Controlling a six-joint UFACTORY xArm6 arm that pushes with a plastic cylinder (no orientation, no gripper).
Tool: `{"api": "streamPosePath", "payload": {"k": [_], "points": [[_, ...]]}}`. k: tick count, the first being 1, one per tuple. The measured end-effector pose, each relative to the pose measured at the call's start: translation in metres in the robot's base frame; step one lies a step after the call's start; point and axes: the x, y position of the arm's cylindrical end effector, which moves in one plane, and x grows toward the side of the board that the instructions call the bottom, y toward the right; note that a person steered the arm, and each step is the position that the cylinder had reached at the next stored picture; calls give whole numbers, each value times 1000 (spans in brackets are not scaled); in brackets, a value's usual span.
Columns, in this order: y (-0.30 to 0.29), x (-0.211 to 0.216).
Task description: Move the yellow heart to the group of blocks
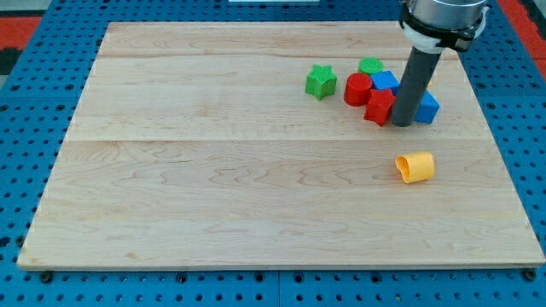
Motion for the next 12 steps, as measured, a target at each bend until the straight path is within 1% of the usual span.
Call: {"api": "streamPosePath", "payload": {"k": [1, 2, 3, 4, 6, 7, 8, 10, 11, 12], "points": [[84, 24], [142, 80], [96, 131], [14, 105], [-105, 48], [-41, 81], [59, 70], [60, 22], [69, 15], [108, 27]]}}
